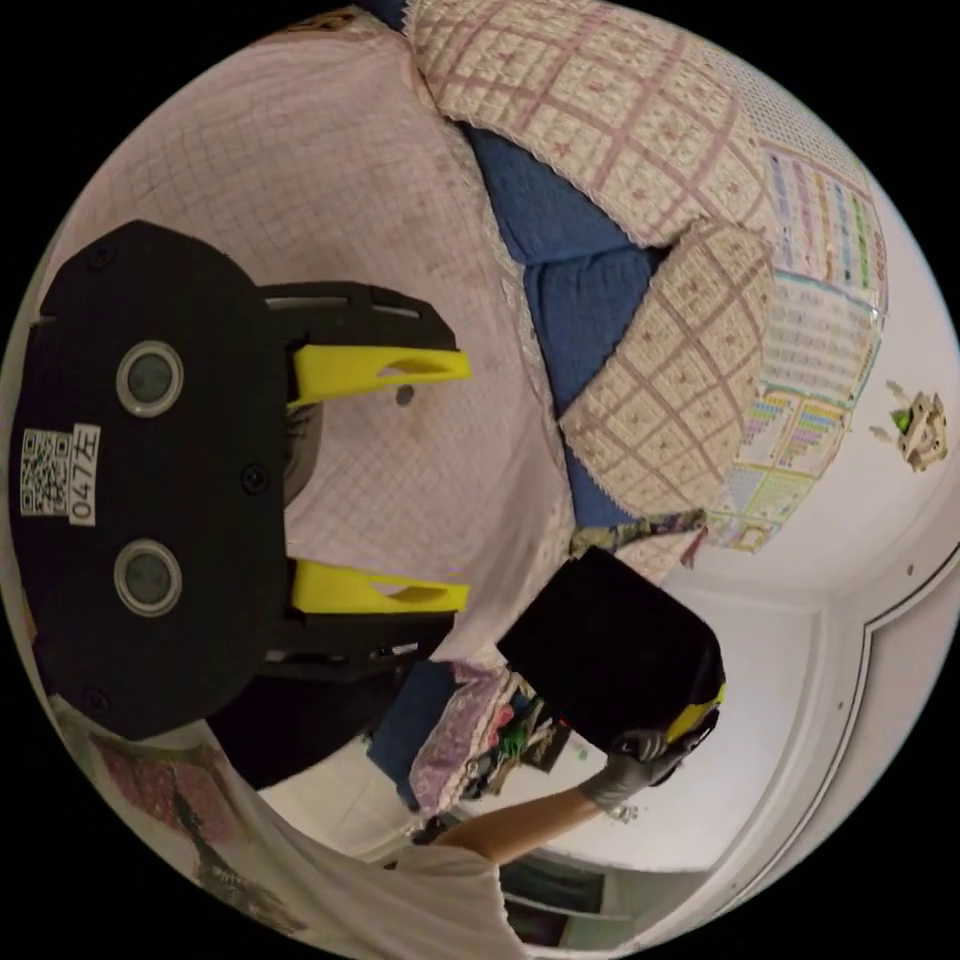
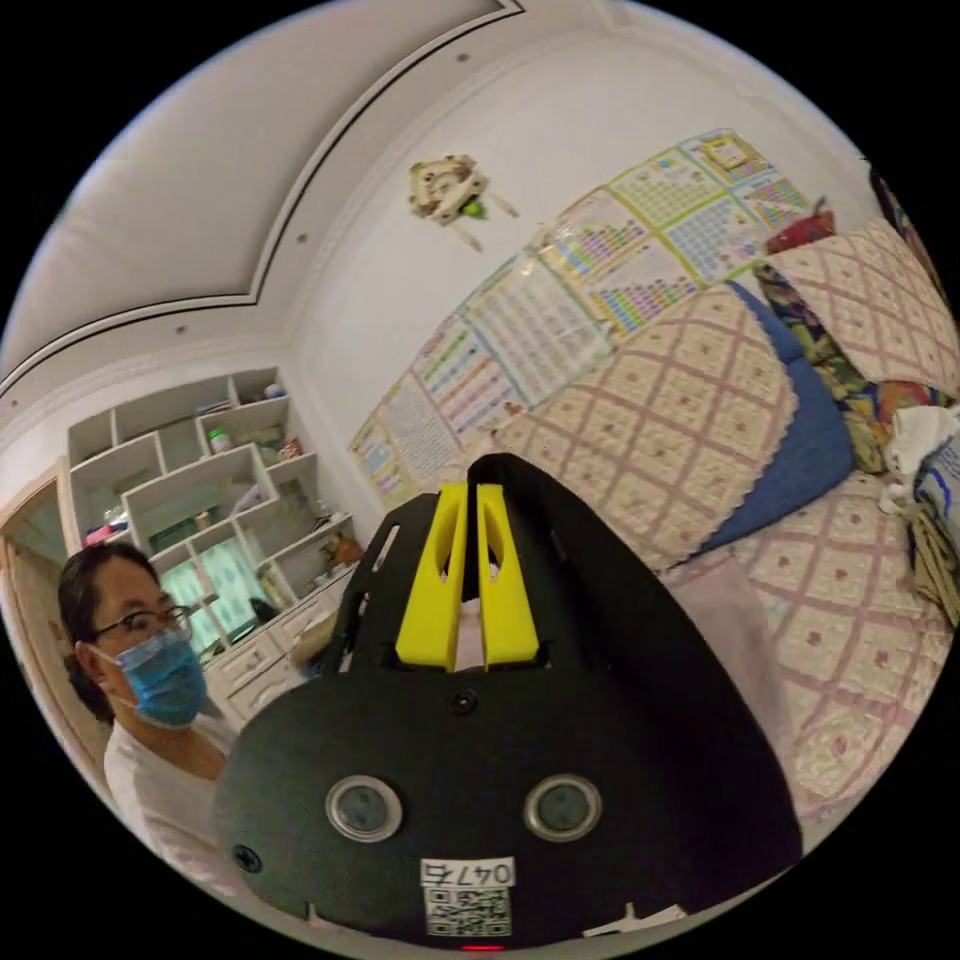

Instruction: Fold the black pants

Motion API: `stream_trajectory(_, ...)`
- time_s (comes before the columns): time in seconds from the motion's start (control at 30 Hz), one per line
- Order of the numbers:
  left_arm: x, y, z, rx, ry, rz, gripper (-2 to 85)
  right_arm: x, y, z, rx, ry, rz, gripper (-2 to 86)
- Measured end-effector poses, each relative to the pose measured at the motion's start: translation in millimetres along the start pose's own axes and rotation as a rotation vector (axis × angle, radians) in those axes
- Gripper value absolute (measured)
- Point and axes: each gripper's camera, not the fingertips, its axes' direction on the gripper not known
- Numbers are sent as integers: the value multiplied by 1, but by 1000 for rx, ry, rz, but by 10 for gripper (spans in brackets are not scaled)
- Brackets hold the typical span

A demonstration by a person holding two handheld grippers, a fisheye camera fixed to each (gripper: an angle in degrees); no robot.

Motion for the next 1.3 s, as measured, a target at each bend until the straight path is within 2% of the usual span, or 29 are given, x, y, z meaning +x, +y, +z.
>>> stream_trajectory(0.1, 48, -23, -44, 69, 80, 74, 309, -61, 32, 23, -74, -159, -24, -8)
stream_trajectory(0.2, 90, -36, -107, 59, 132, 165, 316, -114, 66, 59, -174, -219, -70, -9)
stream_trajectory(0.23, 107, -29, -138, 60, 183, 238, 214, -122, 74, 68, -193, -236, -70, -9)
stream_trajectory(0.3, 129, -6, -184, 86, 163, 304, 94, -144, 102, 106, -252, -331, -47, -9)
stream_trajectory(0.33, 137, 9, -209, 84, 114, 336, 54, -147, 109, 116, -266, -351, -39, -9)
stream_trajectory(0.37, 137, 13, -219, 64, 81, 343, 48, -150, 119, 141, -308, -376, -22, -9)
stream_trajectory(0.47, 102, 6, -262, -39, -177, 385, 28, -144, 134, 220, -411, -384, -21, -9)
stream_trajectory(0.53, 51, -18, -293, -56, -459, 412, 24, -129, 138, 268, -445, -426, 9, -9)
stream_trajectory(0.57, 41, -22, -301, -46, -532, 432, 24, -122, 144, 296, -464, -487, -6, -9)
stream_trajectory(0.63, 15, -28, -326, -24, -768, 556, 32, -118, 162, 328, -473, -530, -29, -9)
stream_trajectory(0.7, -3, -13, -334, -66, -845, 632, 46, -120, 202, 355, -541, -530, -100, -7)
stream_trajectory(0.73, -21, 5, -338, -122, -827, 627, 59, -120, 215, 360, -571, -508, -119, -6)
stream_trajectory(0.77, -32, 15, -339, -168, -801, 608, 69, -118, 244, 369, -651, -461, -154, -1)
stream_trajectory(0.83, -80, 71, -347, -381, -609, 484, 108, -104, 292, 379, -763, -342, -130, 12)
stream_trajectory(0.93, -134, 153, -398, -456, -498, 224, 123, -62, 364, 373, -841, -161, 30, 59)
stream_trajectory(1.0, -149, 187, -451, -370, -455, 62, 115, -50, 398, 352, -783, -70, 87, 56)
stream_trajectory(1.07, -152, 209, -507, -257, -457, -80, 100, -64, 412, 342, -725, -18, 44, 45)
stream_trajectory(1.13, -144, 226, -571, -121, -516, -252, 59, -92, 421, 340, -656, 45, -59, 30)
stream_trajectory(1.23, -122, 247, -626, 25, -619, -436, 1, -151, 442, 353, -541, 120, -271, 7)
stream_trajectory(1.3, -112, 263, -644, 121, -655, -524, -5, -192, 471, 373, -449, 142, -421, 3)
